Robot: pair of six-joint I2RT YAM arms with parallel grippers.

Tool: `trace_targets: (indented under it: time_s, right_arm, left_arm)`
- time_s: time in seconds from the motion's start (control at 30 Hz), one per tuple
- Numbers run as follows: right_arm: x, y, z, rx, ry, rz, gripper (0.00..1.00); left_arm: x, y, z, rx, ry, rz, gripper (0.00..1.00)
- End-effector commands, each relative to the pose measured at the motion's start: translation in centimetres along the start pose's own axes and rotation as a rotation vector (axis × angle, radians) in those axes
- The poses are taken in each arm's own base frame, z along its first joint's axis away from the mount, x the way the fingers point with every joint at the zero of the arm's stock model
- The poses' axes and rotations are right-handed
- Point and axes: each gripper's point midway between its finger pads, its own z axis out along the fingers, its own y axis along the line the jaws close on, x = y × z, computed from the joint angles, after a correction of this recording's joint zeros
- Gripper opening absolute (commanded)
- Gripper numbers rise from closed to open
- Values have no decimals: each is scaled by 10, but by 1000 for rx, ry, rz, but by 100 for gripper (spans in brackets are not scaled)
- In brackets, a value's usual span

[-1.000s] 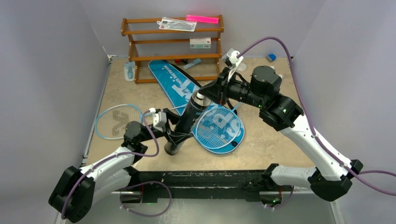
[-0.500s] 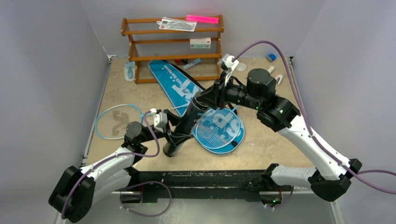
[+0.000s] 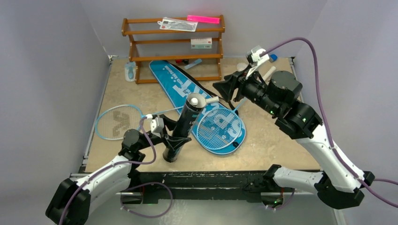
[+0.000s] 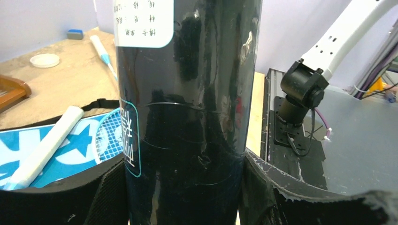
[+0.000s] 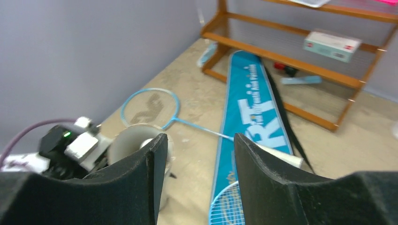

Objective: Pack up the badminton gear
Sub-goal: Place the shuttlecock at the shuttle tube, then close the lid on the shuttle tube.

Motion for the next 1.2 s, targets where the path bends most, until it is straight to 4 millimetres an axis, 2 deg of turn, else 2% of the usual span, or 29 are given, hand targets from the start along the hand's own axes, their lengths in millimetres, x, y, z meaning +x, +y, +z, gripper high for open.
trace_targets:
  time_s: [0.0, 0.1, 0.23, 0.4, 0.63, 0.67, 0.83, 0.97, 1.17]
  right_arm:
    - [19, -60, 21, 261, 45, 17, 56]
    - [45, -104, 41, 288, 134, 165, 52]
    - [72, -157, 60, 369, 144, 286, 50]
    - [108, -224, 81, 537, 204, 284, 49]
    - [136, -325, 85, 767, 196, 218, 49]
    - [136, -334, 90, 767, 191, 197, 49]
    - [164, -376, 122, 770, 259, 123, 51]
    - [178, -409, 145, 792, 317, 63, 52]
    - [194, -447, 169, 782, 359, -22, 55]
  left_arm:
    - [-23, 5, 1, -58, -53, 11, 38]
    - [-29, 8, -2, -91, -72, 36, 39]
    - [-36, 14, -6, -140, -101, 62, 39]
    - [-44, 16, -6, -157, -123, 79, 39]
    - [-49, 17, -6, -169, -134, 81, 39]
    - [-50, 17, -6, -168, -136, 82, 39]
    - [-49, 19, -3, -164, -121, 85, 38]
    - [-49, 19, 0, -147, -116, 91, 38]
    - [-51, 20, 2, -145, -92, 104, 38]
